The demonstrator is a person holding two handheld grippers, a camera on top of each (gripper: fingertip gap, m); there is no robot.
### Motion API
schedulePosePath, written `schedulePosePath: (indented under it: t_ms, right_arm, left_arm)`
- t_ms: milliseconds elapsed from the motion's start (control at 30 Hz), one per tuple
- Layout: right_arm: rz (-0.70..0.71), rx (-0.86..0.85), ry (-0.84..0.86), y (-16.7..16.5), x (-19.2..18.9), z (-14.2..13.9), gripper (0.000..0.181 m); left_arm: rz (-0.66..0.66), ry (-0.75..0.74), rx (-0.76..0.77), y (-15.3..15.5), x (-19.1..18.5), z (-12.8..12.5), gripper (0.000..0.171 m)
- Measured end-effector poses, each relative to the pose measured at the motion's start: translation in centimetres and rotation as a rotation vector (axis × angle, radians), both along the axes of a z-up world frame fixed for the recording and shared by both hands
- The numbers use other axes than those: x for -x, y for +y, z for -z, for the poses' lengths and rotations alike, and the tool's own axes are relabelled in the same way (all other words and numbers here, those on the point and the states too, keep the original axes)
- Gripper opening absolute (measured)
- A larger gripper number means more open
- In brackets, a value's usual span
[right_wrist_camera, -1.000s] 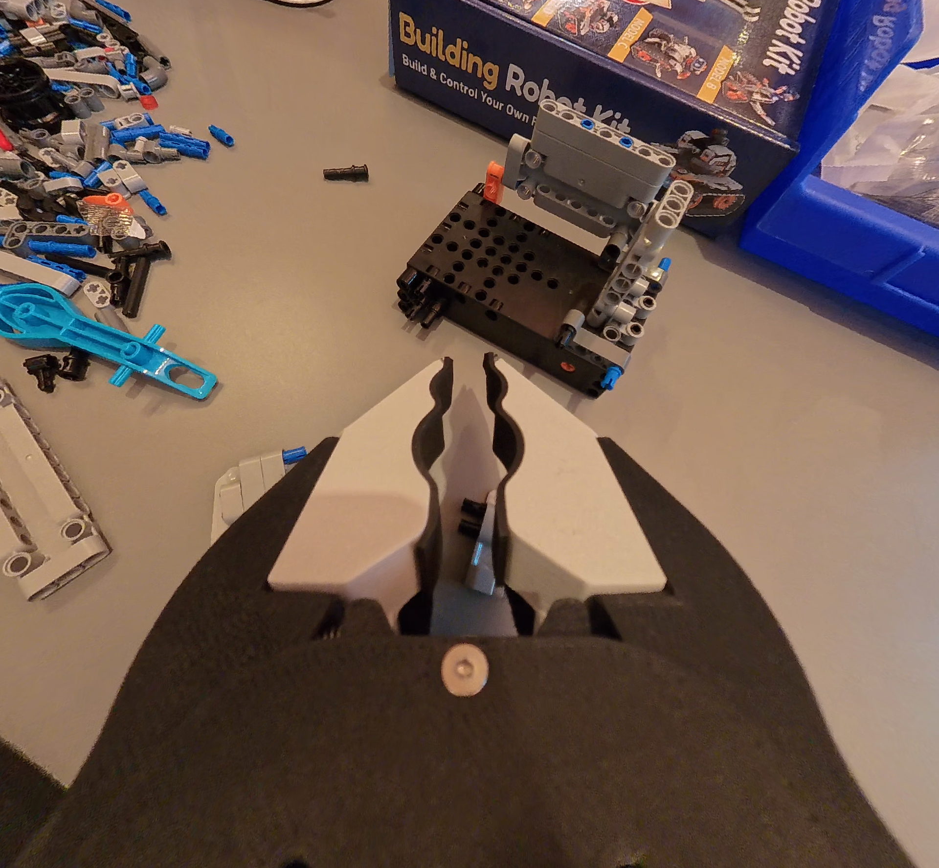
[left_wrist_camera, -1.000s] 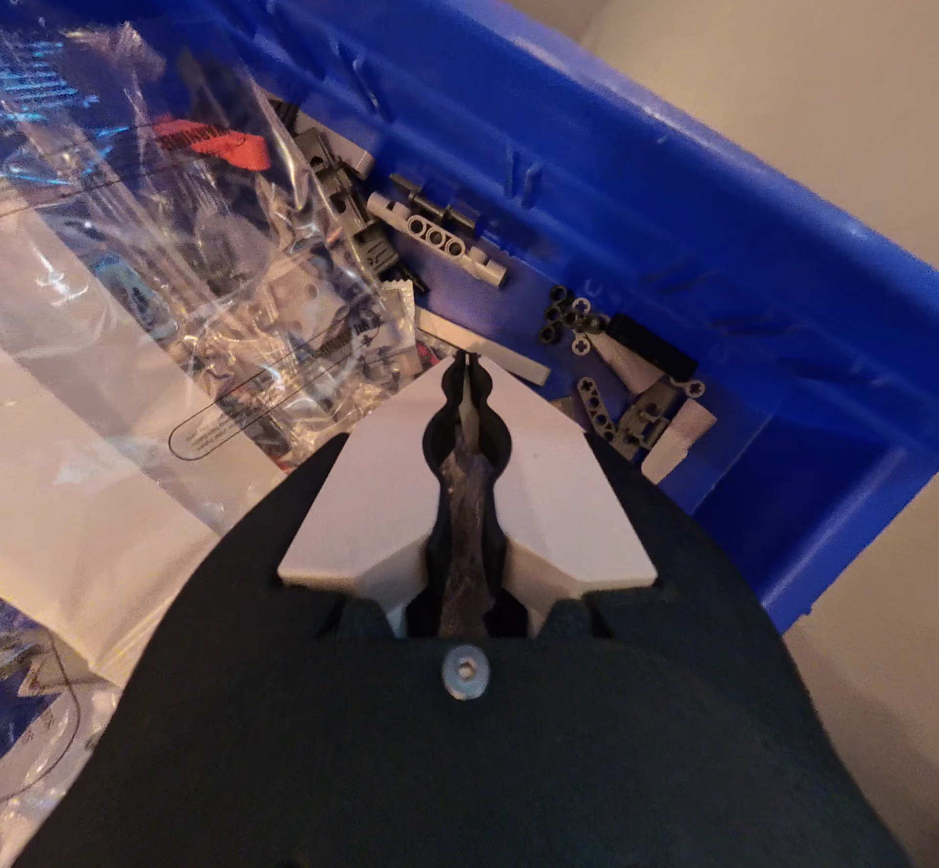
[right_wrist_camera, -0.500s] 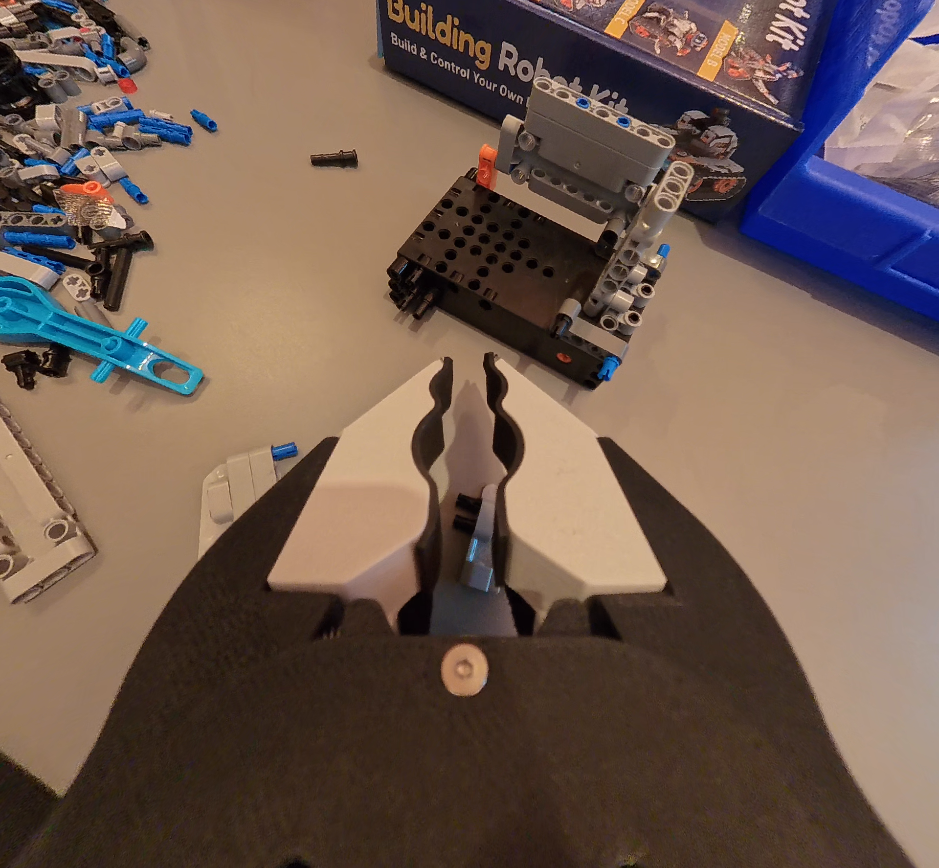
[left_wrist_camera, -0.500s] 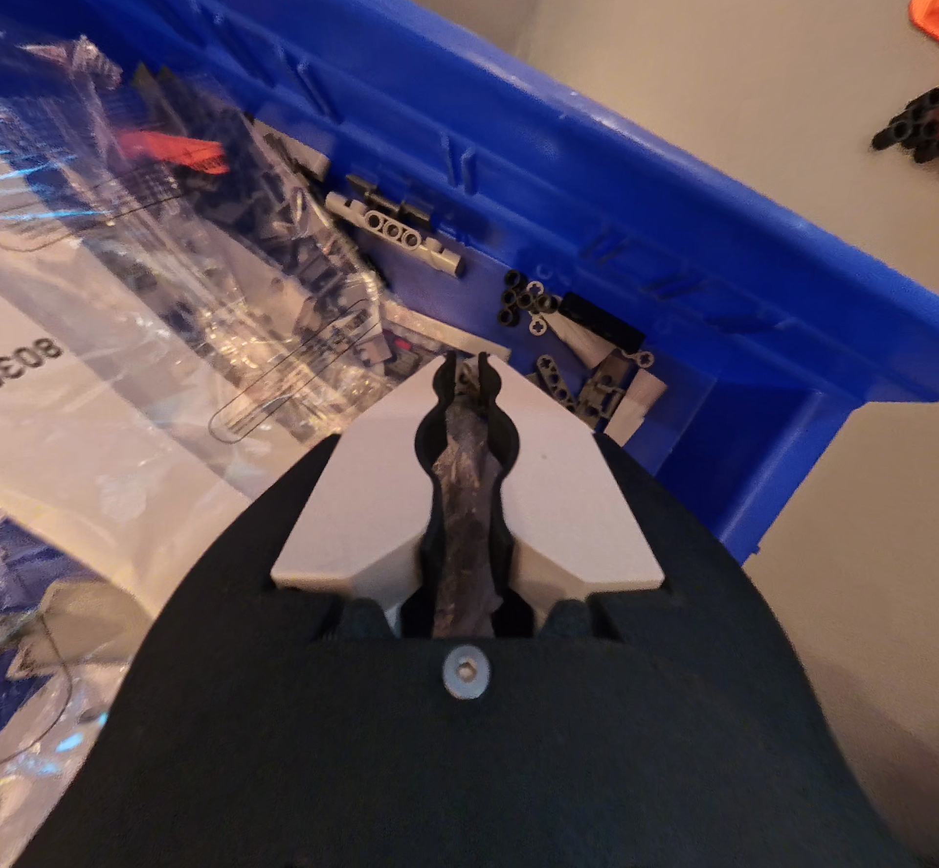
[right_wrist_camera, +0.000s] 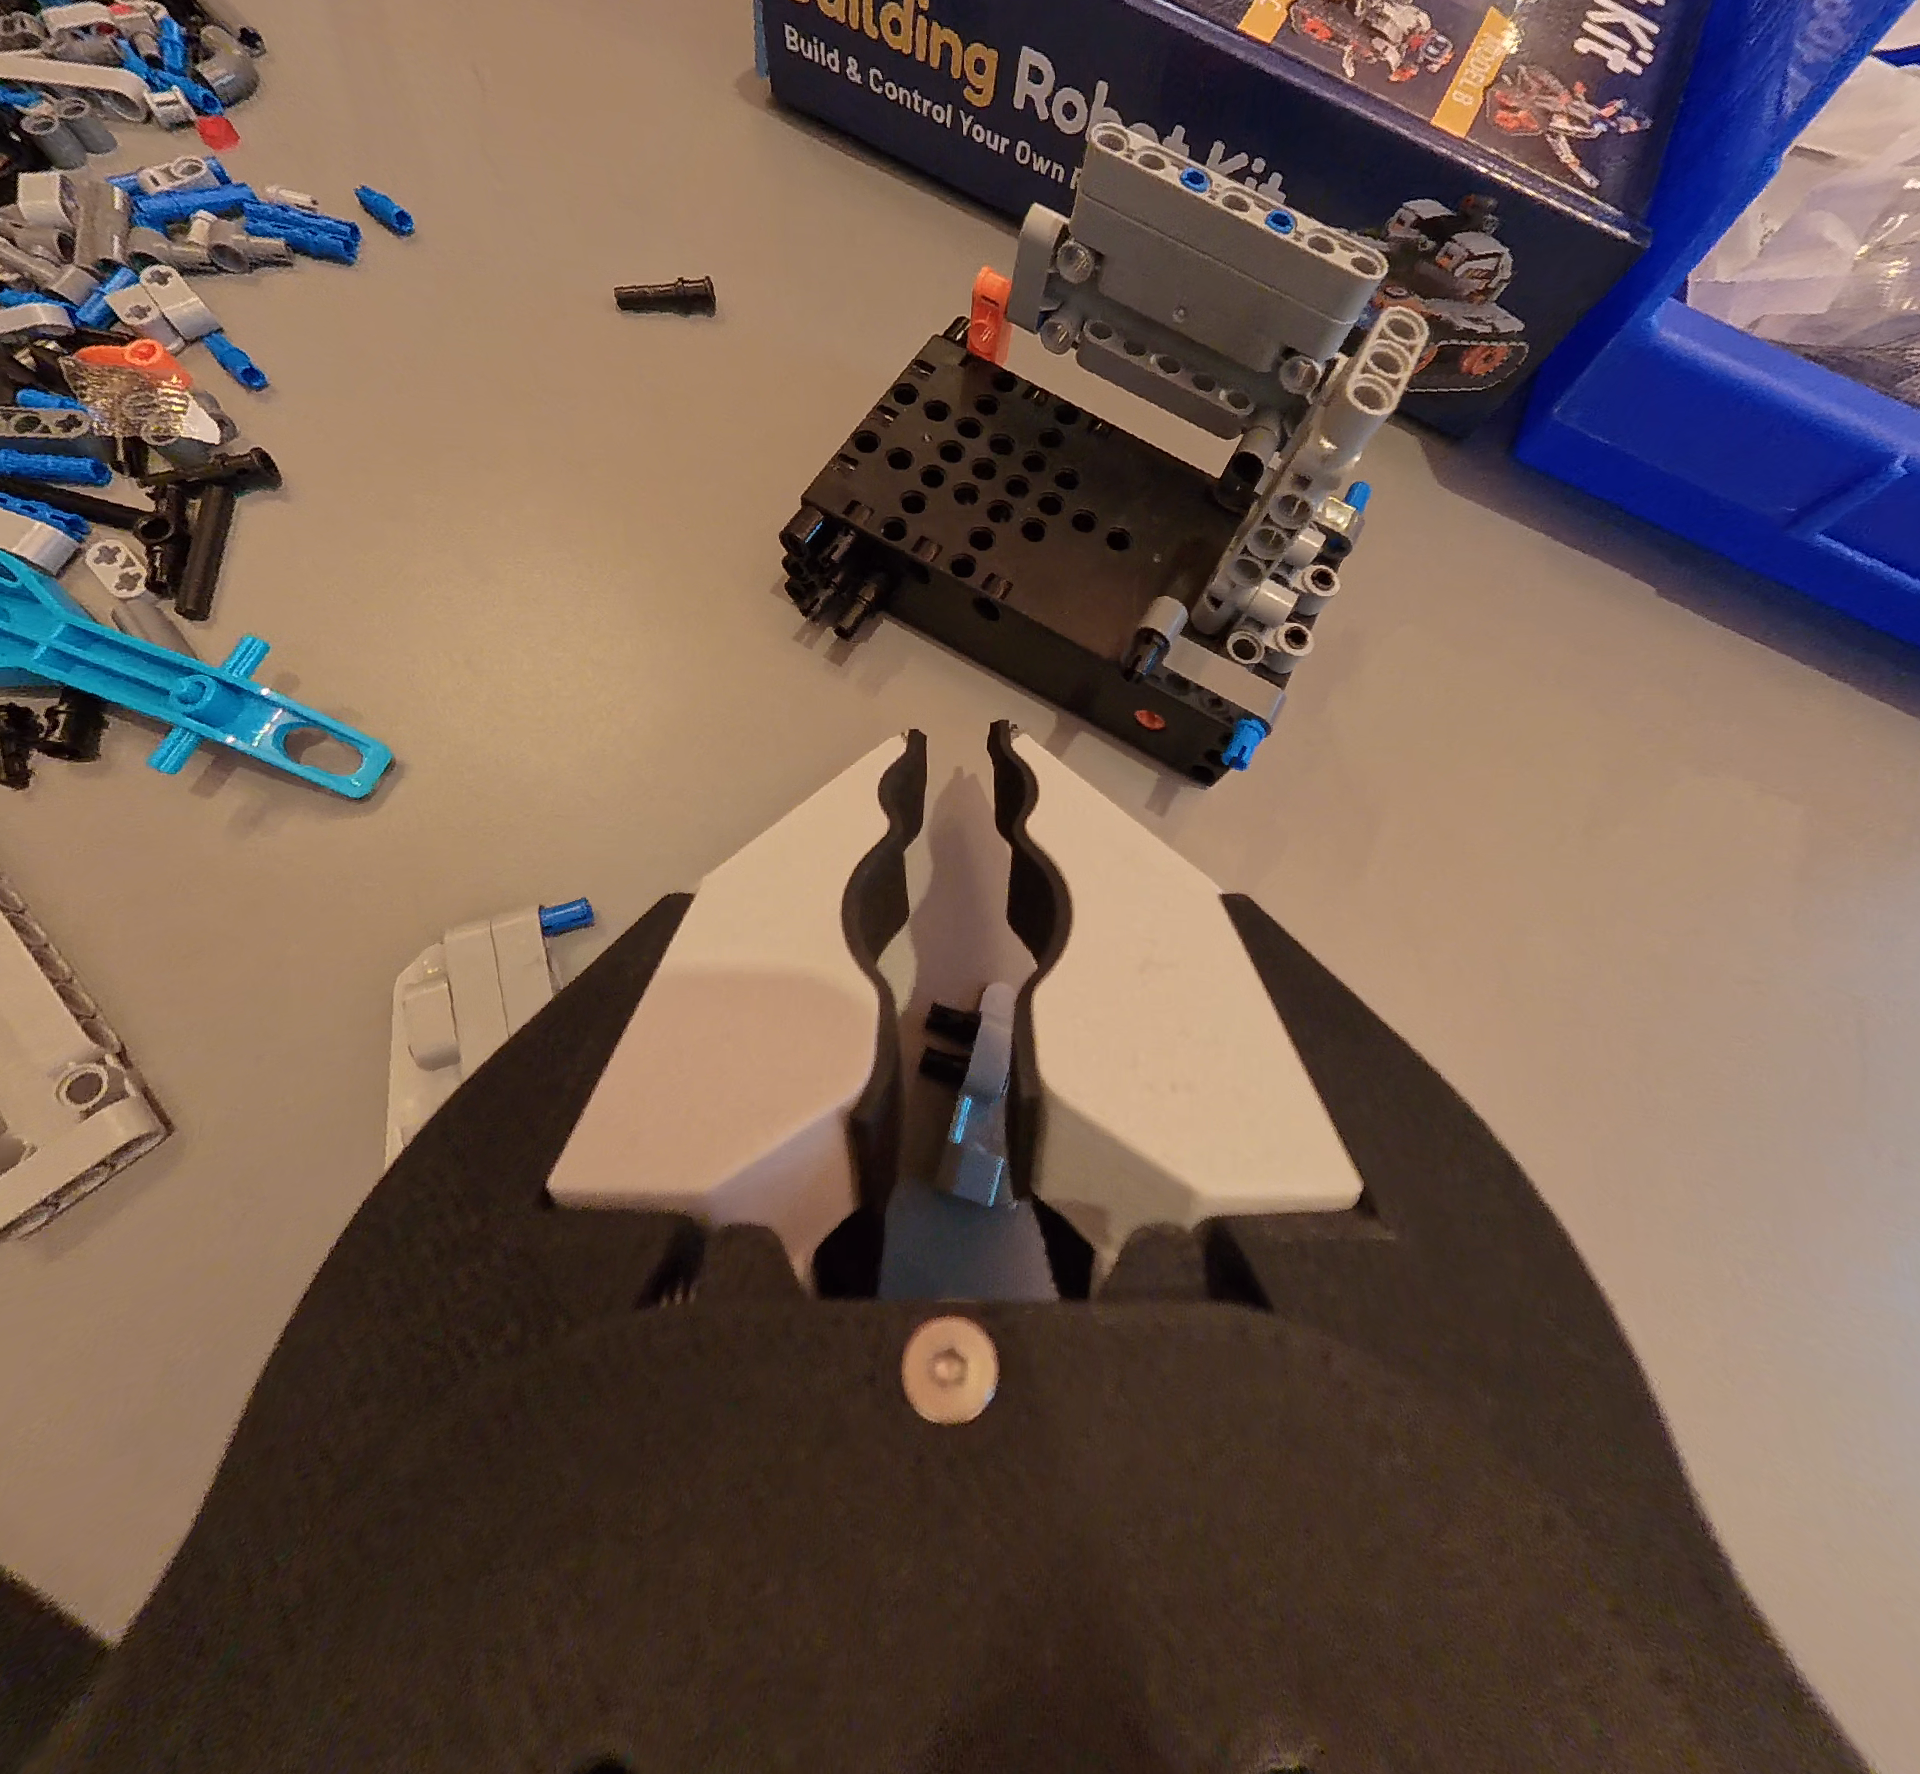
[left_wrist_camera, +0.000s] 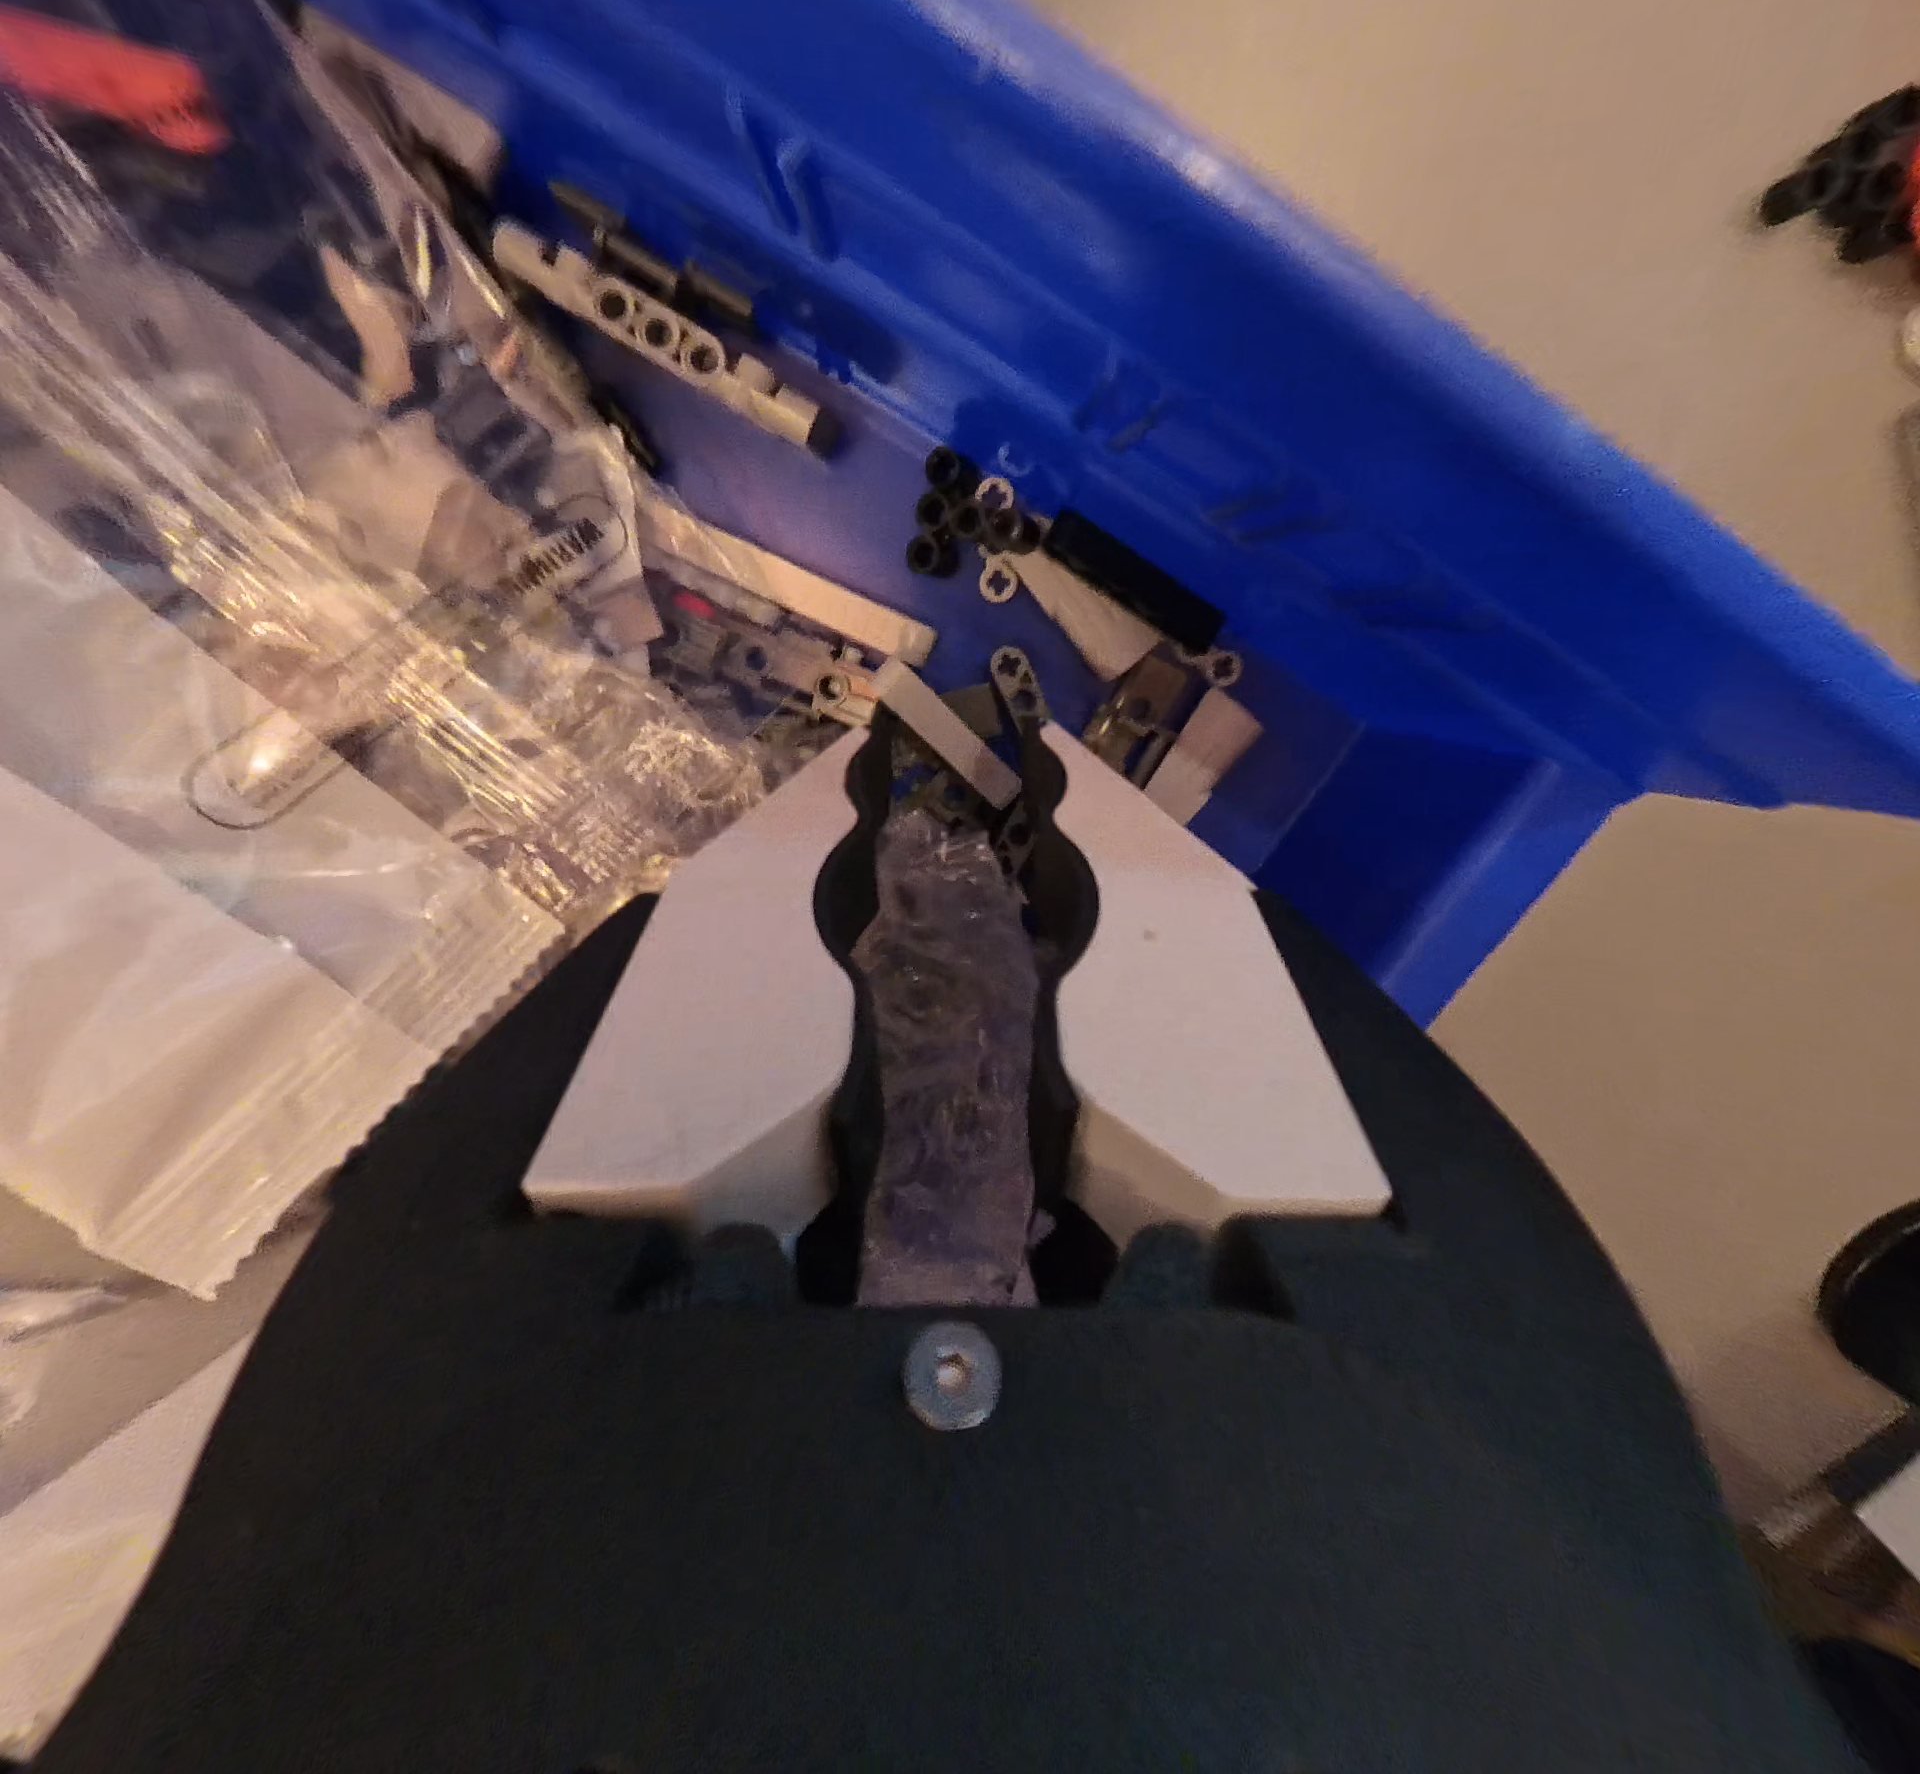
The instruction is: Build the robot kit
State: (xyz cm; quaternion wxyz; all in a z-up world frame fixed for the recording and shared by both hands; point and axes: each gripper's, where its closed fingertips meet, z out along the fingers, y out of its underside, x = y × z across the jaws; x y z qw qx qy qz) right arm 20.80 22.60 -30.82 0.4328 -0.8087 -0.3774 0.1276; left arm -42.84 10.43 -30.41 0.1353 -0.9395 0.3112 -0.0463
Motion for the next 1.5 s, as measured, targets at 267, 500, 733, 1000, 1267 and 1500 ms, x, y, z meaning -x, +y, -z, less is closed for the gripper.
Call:
schedulePosePath:
  t_ms: [267,500,733,1000,1267,1500]
  right_arm:
    - [-0.009,-0.033,0.03,-0.2,0.1,-1.0,0.01]
    - [-0.03,-0.136,0.073,-0.7,0.7,-3.7,0.01]
    - [-0.084,-0.269,0.231,-5.2,2.5,-11.3,0.011]
    - [-0.259,-0.249,0.375,-12.9,5.1,-15.8,0.02]
    - [-0.256,-0.223,0.444,-14.0,5.8,-13.6,0.026]
    - [-0.058,-0.347,0.391,-11.0,6.0,-13.4,0.032]
  left_arm:
    - [-0.035,0.045,-0.014,0.6,-0.1,0.9,0.005]
    - [-0.082,-0.16,-0.299,2.4,-1.3,-6.2,0.004]
    - [0.205,-0.335,-0.592,0.9,-15.4,-18.3,0.004]
    - [0.571,-0.625,-0.59,-1.1,-41.1,-20.1,0.005]
    - [0.551,-0.92,-0.485,0.4,-55.0,-16.8,0.005]
    - [0.452,-1.091,-0.43,1.7,-58.8,-15.1,0.005]
